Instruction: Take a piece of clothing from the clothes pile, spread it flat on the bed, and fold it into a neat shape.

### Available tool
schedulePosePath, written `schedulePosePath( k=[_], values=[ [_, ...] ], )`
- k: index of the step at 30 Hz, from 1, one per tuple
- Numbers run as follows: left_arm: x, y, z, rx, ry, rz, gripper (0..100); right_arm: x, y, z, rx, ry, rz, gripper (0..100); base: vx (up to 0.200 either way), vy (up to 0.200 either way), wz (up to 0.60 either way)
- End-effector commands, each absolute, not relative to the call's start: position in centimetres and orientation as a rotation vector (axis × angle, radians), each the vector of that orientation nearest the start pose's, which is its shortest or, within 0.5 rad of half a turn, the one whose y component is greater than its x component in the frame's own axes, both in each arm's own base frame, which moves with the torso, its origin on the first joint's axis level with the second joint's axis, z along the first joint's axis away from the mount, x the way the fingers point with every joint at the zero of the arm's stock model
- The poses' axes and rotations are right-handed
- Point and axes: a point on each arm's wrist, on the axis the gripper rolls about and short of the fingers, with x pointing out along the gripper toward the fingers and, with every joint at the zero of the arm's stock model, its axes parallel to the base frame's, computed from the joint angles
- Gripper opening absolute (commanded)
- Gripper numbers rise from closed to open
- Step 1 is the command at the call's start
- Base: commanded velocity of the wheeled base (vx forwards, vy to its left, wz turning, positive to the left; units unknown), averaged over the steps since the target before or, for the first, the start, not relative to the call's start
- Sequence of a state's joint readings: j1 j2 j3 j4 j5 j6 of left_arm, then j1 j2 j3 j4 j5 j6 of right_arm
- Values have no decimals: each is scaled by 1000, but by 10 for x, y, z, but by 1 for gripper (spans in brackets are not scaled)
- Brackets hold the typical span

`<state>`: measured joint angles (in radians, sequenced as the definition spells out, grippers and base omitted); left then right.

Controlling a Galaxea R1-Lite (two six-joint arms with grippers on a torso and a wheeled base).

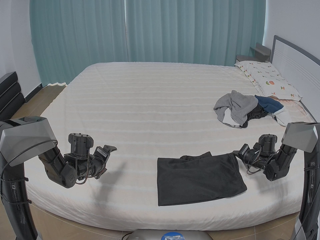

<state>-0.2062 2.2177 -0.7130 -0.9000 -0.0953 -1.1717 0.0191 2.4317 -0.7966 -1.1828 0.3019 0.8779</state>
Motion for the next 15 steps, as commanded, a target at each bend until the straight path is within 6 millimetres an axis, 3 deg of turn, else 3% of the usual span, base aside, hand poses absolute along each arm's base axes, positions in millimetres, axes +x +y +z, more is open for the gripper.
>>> schedulePosePath(
  k=[1, 15],
  values=[
    [344, -74, 12, -1092, 703, 96, 100, 383, 9, -25, 921, 547, 91, 0, 0, 0, 0],
    [344, -74, 12, -1092, 701, 96, 100, 384, 1, -25, 924, 534, 68, 0, 0, 0, 0]
  ],
)
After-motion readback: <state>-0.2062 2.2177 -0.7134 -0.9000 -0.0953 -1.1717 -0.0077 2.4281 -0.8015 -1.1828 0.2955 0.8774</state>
